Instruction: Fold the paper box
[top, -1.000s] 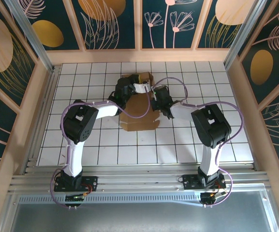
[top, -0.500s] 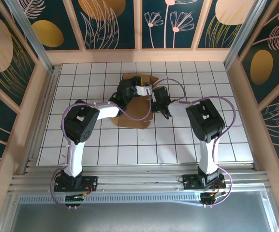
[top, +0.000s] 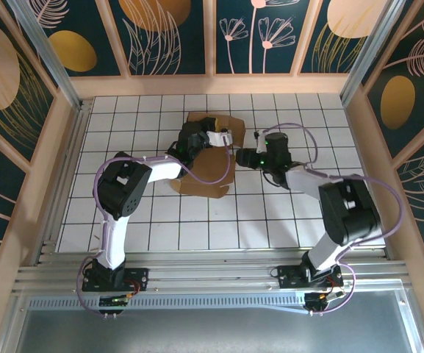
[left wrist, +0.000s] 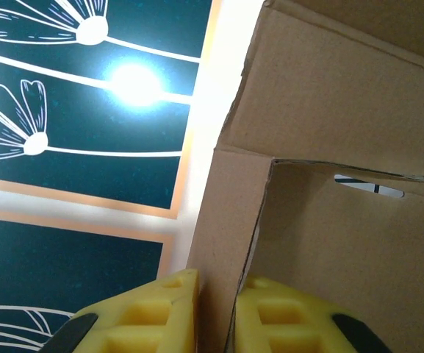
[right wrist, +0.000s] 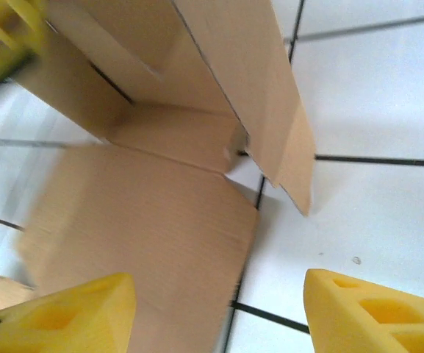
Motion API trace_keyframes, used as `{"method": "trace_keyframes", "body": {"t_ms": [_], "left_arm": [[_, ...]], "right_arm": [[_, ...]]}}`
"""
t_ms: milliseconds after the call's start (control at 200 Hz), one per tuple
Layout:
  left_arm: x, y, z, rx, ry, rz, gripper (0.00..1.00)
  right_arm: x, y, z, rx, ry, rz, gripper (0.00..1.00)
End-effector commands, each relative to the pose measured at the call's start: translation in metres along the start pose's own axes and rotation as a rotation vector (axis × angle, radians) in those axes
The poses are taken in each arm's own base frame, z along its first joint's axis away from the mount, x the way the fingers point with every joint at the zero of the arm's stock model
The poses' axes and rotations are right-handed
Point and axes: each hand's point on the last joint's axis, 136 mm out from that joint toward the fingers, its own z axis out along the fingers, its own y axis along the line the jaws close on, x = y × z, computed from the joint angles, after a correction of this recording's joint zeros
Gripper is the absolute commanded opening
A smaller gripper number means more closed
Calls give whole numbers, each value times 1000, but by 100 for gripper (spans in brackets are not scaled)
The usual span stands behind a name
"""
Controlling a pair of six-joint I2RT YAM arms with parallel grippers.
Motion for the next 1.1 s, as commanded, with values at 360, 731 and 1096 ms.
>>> {"method": "trace_keyframes", "body": {"t_ms": [360, 731, 1096], "left_arm": [[-4, -22, -2, 54, -22, -15, 18], [-5, -17, -1, 42, -22, -4, 18], [-5, -20, 0, 47, -21, -5, 18]], "right_arm": [[12, 36, 27, -212, 19, 913, 14], [78, -26, 91, 93, 123, 822, 0], [45, -17, 63, 199, 78, 541, 0]]}}
